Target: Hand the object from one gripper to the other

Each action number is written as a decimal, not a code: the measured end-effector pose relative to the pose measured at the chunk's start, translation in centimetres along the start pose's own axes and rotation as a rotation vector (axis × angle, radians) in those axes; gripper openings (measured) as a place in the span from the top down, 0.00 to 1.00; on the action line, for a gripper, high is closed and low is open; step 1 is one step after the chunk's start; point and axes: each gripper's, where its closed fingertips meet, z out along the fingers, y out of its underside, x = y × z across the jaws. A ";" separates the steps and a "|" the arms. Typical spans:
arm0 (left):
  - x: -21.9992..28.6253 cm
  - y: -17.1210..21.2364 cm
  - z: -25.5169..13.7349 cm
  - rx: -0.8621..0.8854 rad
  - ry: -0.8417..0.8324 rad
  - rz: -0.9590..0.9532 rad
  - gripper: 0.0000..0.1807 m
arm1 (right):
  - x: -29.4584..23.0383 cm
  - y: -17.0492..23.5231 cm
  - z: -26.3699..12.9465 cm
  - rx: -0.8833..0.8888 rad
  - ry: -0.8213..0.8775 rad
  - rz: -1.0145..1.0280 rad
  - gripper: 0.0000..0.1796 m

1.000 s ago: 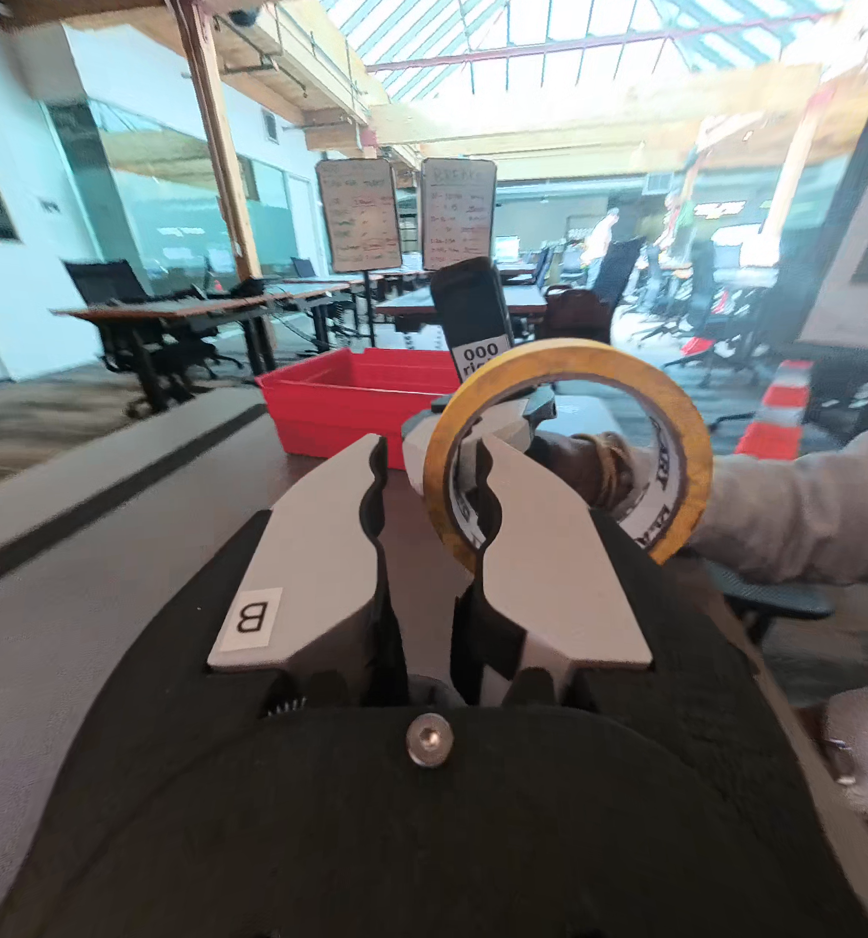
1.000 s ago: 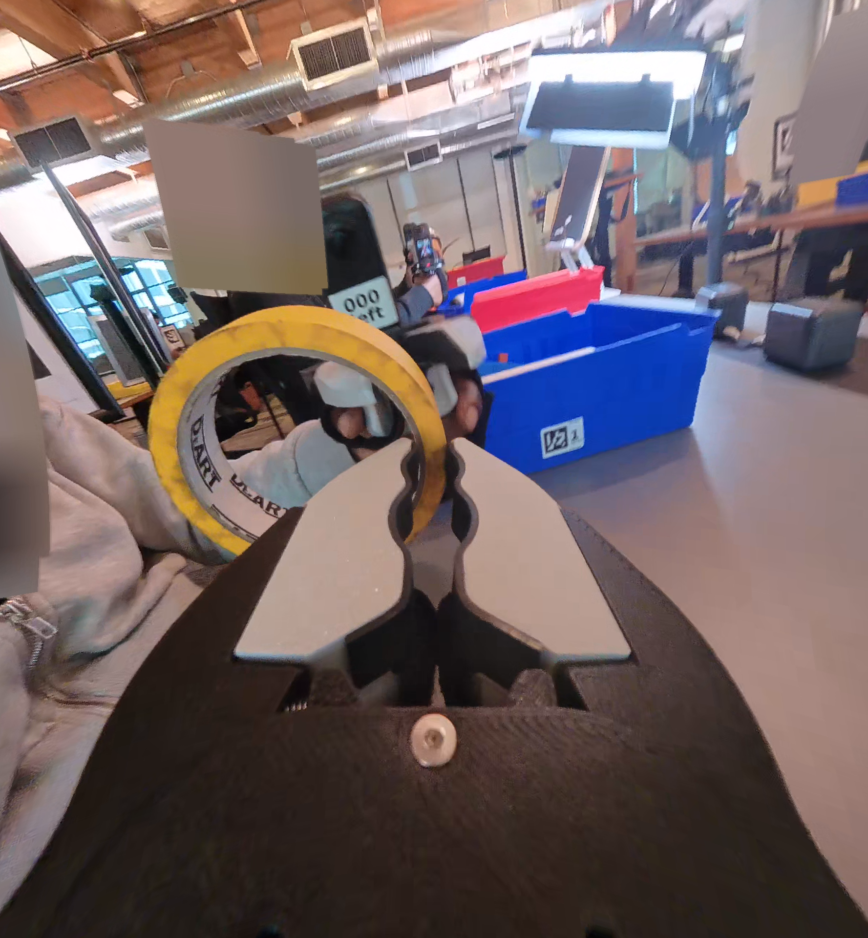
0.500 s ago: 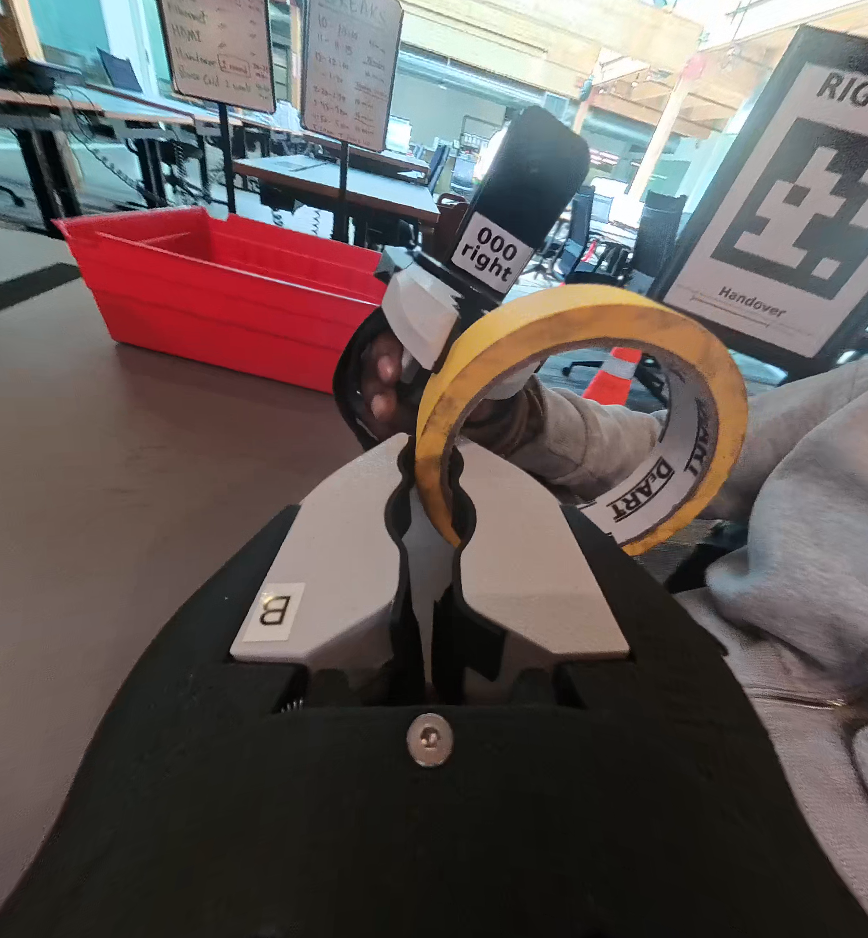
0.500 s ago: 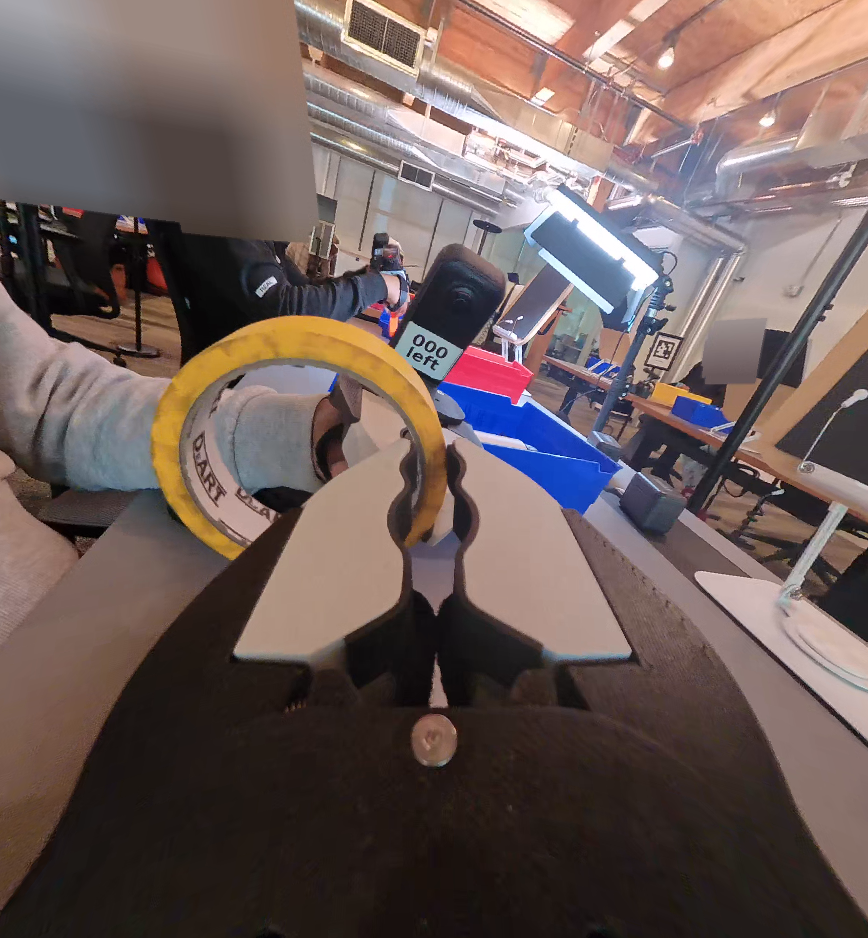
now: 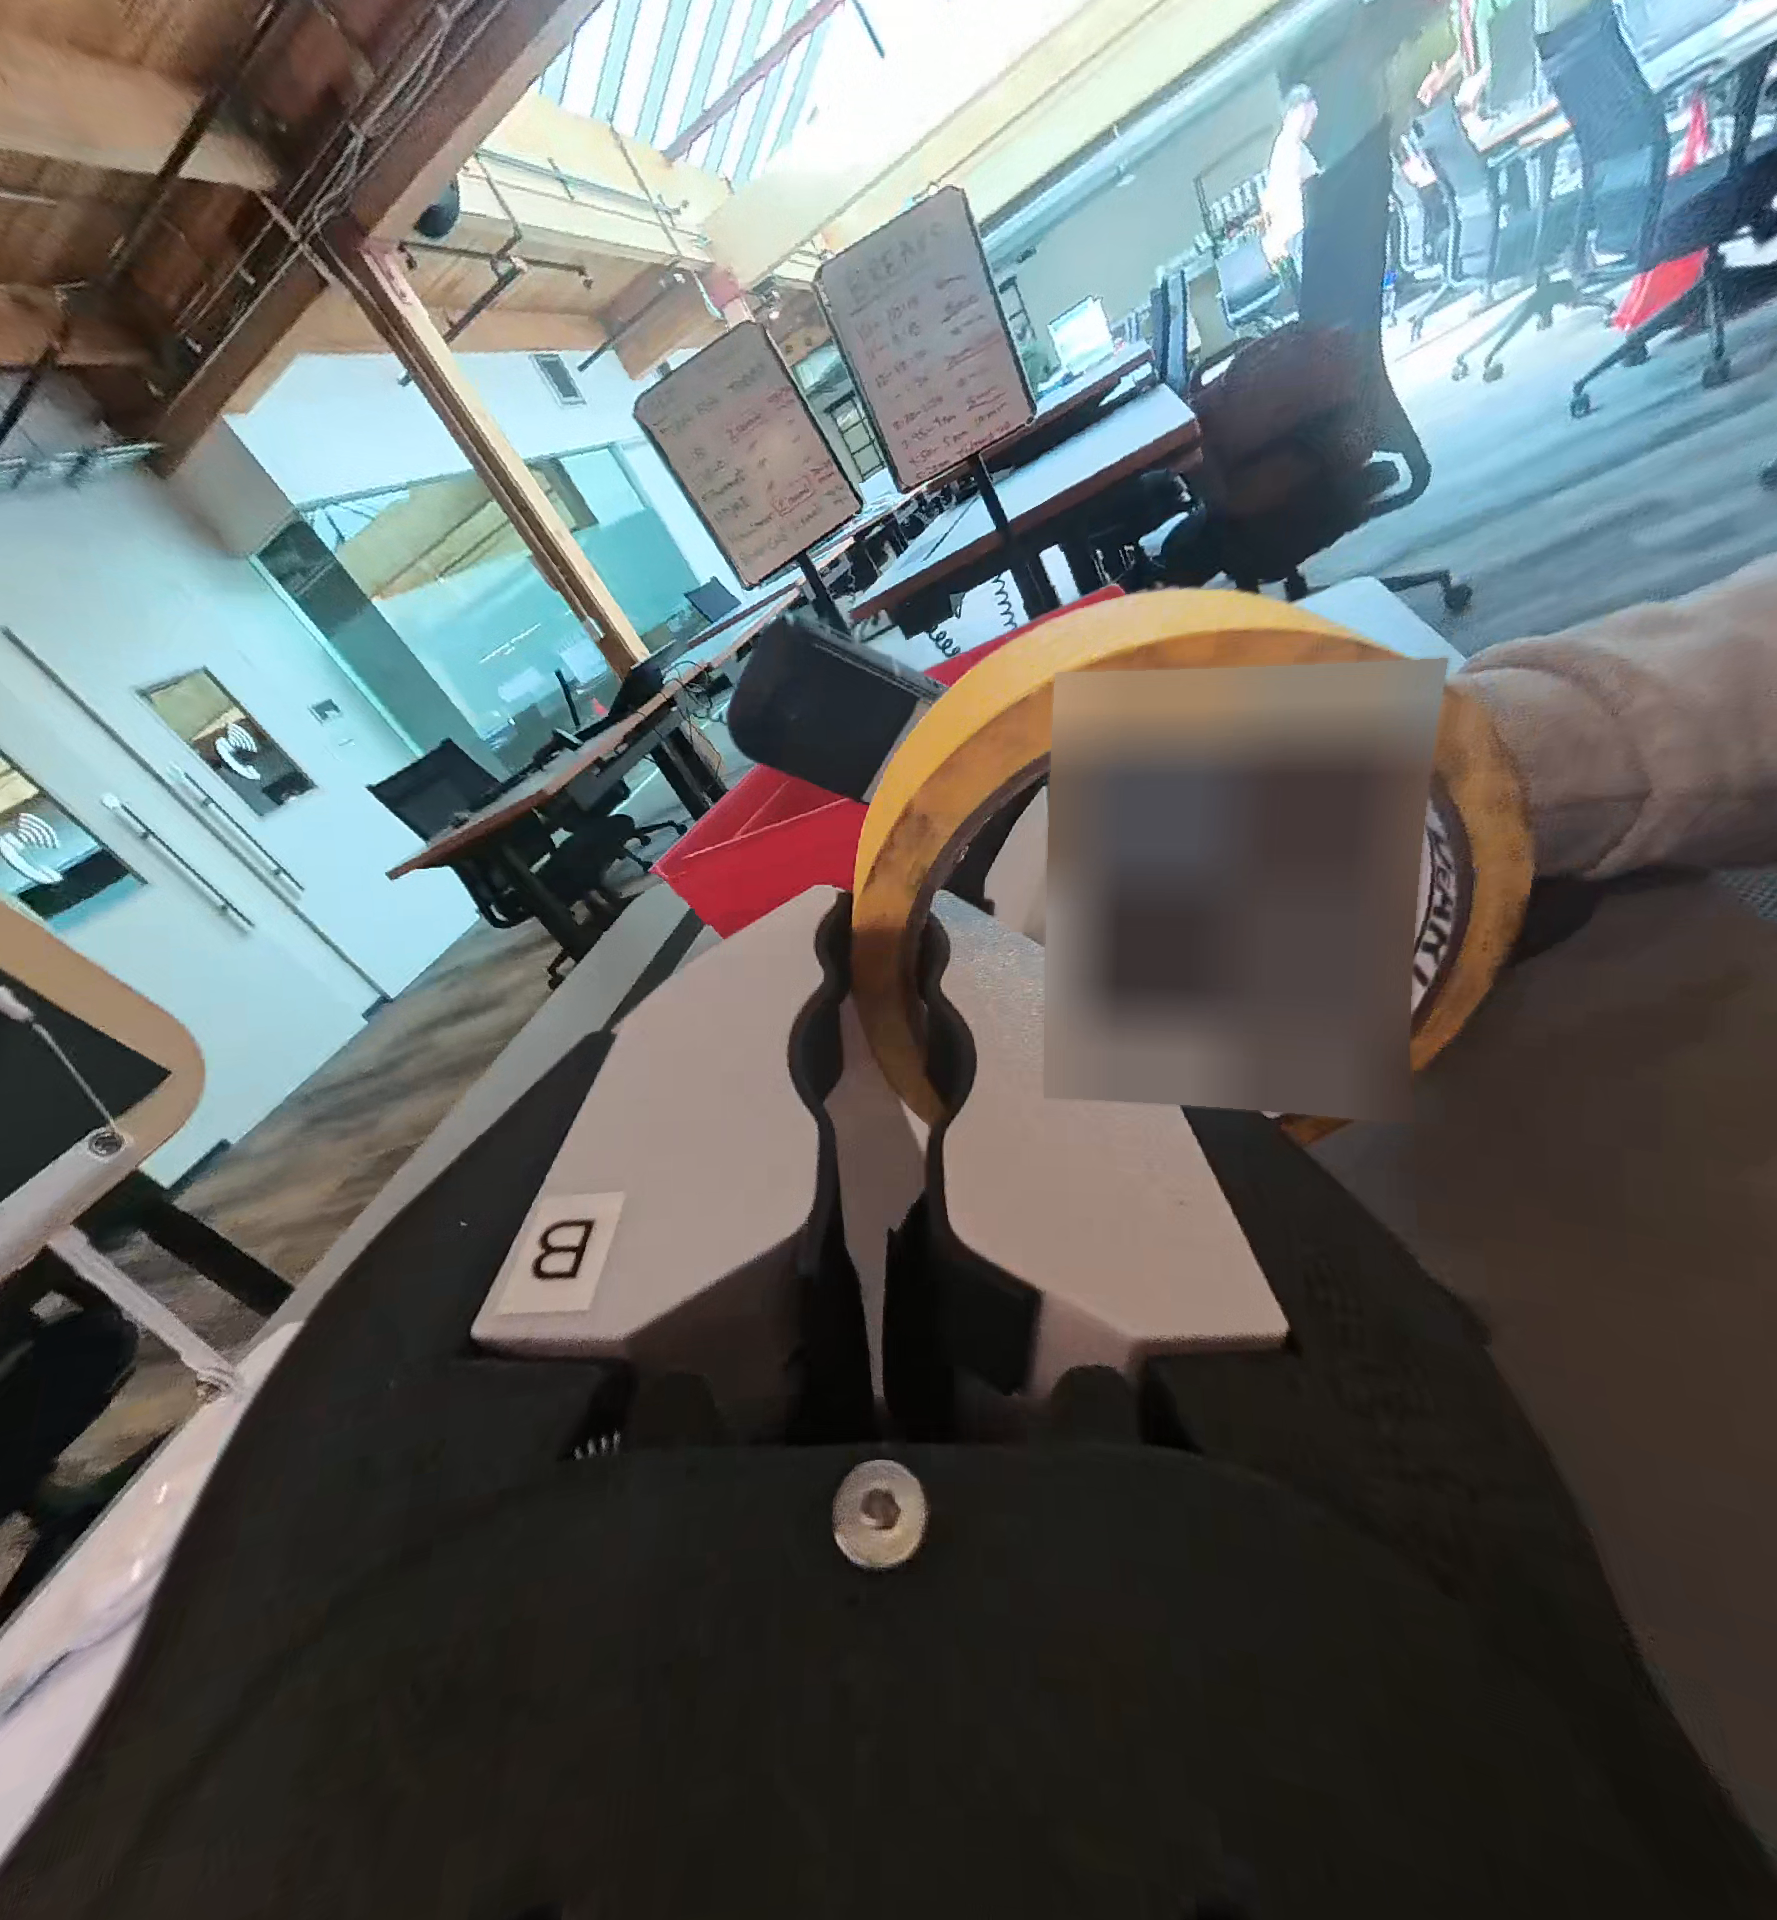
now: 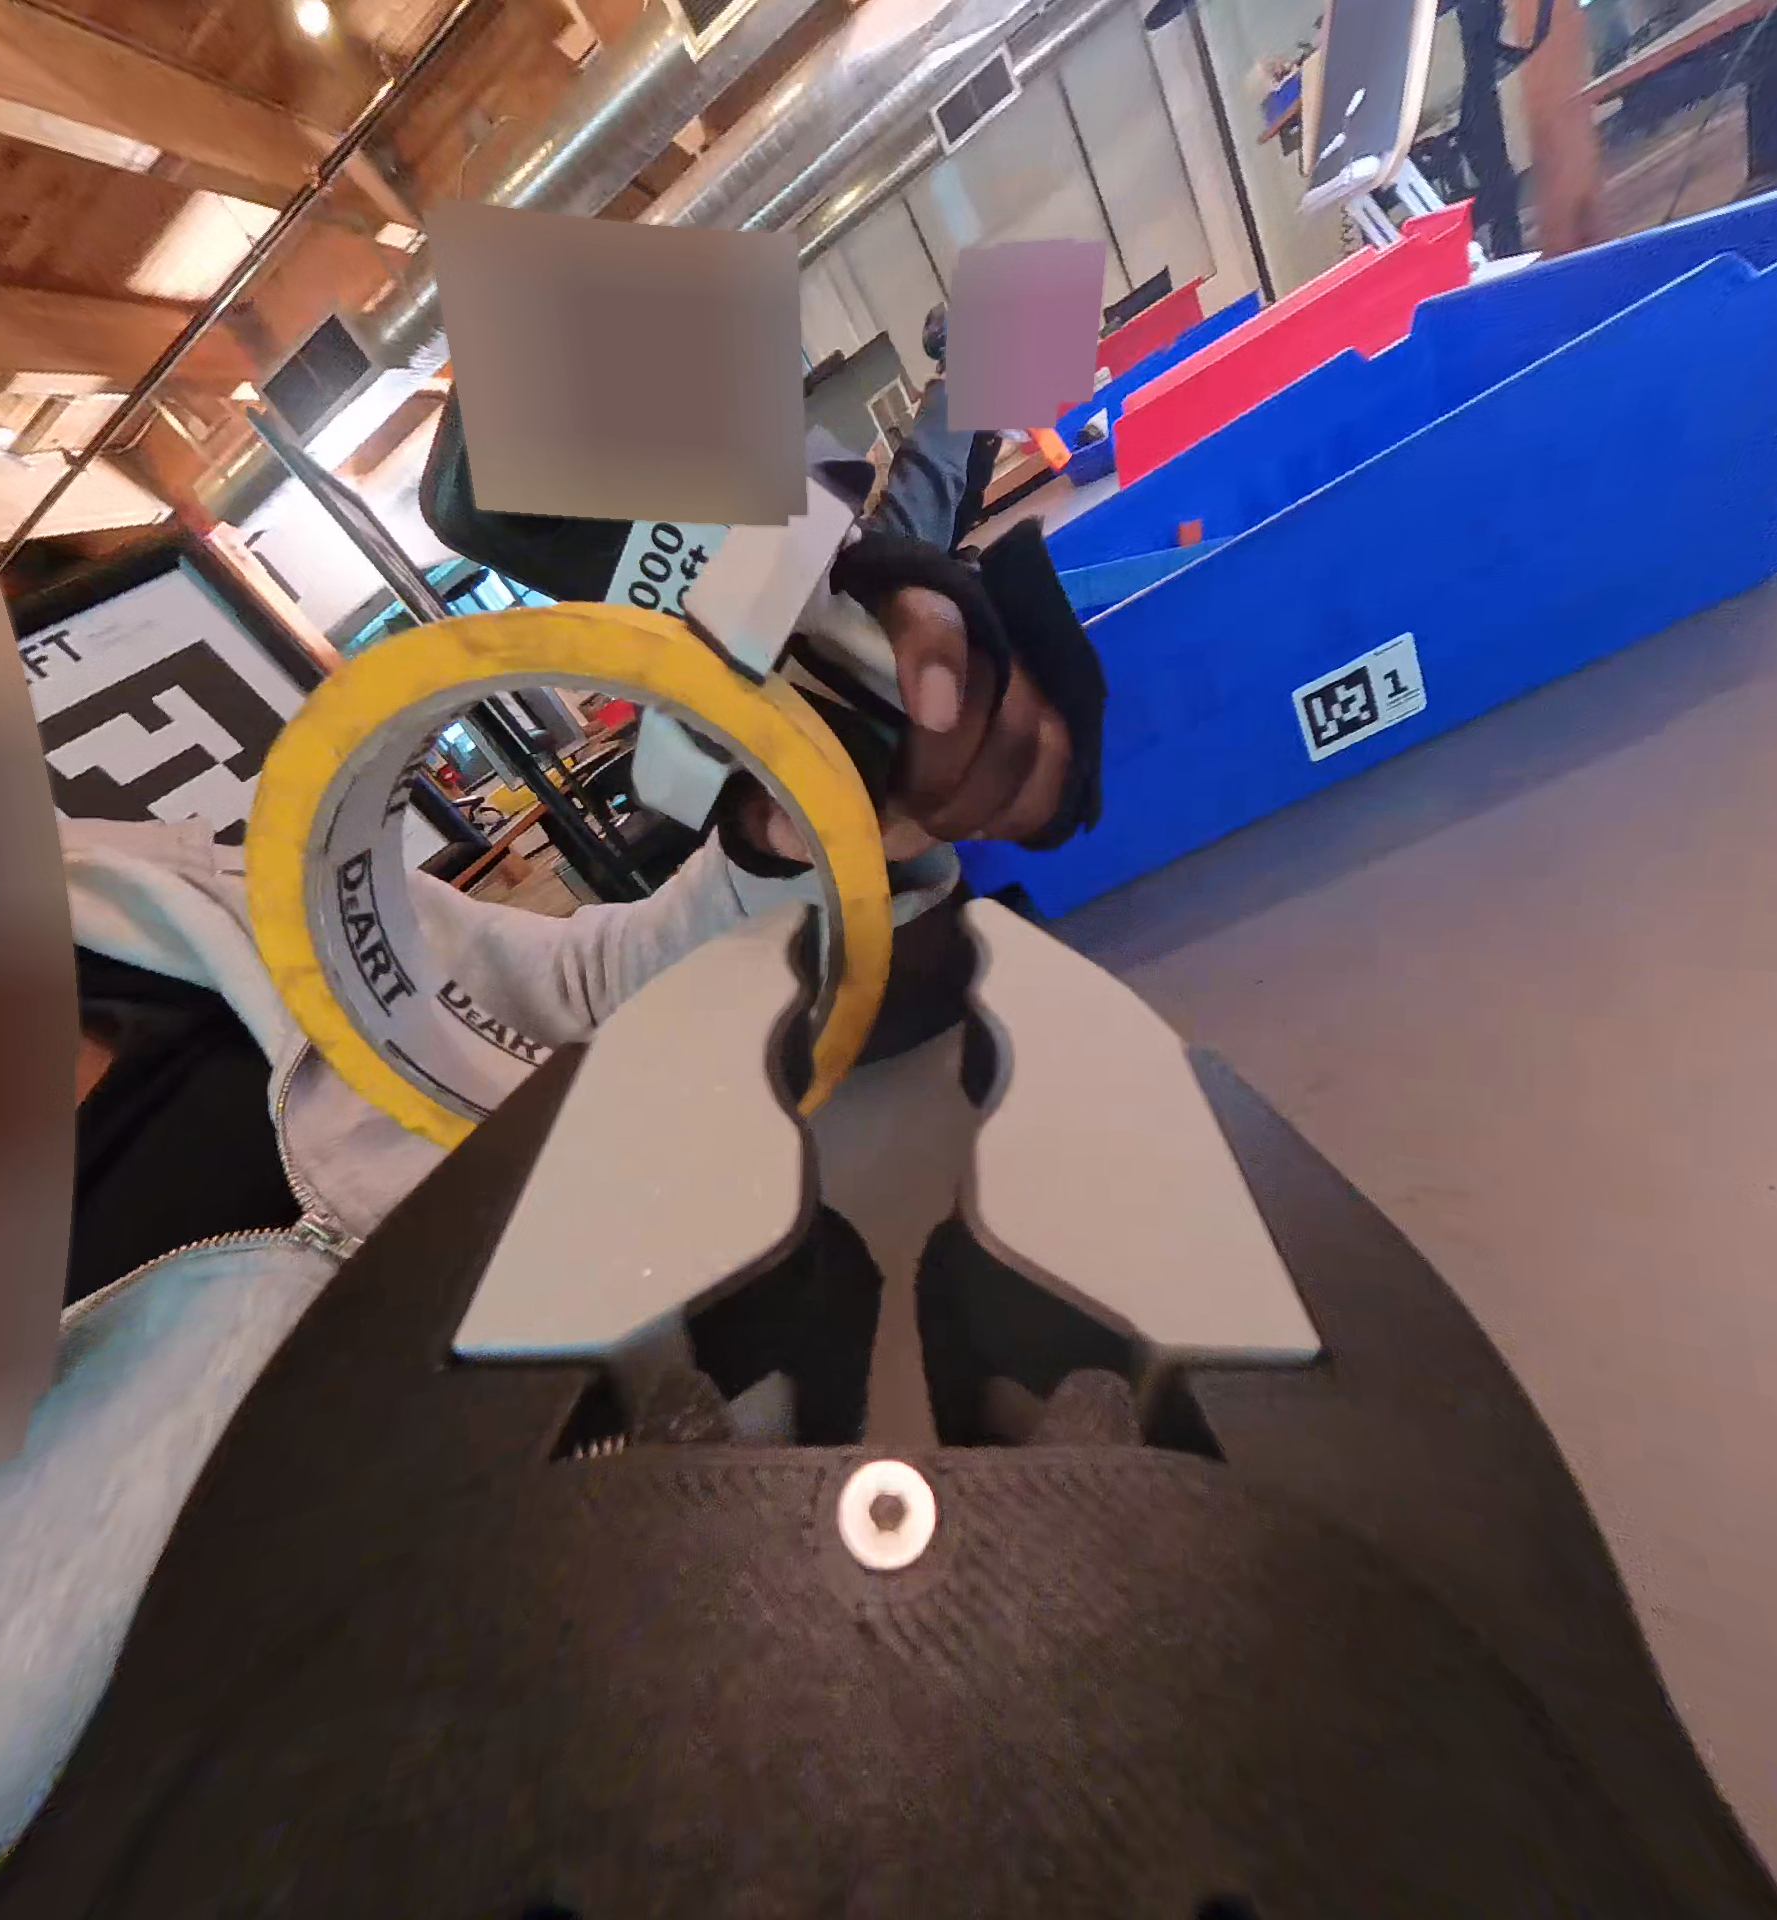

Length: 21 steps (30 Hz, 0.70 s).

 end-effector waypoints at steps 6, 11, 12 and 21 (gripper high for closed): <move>0.3 0.0 0.3 0.018 0.020 -0.087 0.90 | 0.0 -0.3 -0.6 -0.001 0.047 -0.131 0.94; 0.4 0.5 0.4 0.006 0.095 -0.352 0.80 | -0.7 -2.0 -1.2 0.072 0.128 -0.415 0.95; 0.8 0.8 0.5 -0.011 0.131 -0.417 0.79 | -1.1 -2.5 -1.3 0.097 0.138 -0.479 0.95; 3.9 2.3 1.3 -0.129 0.289 -0.490 0.88 | -3.5 -3.7 -1.6 0.151 0.235 -0.919 0.94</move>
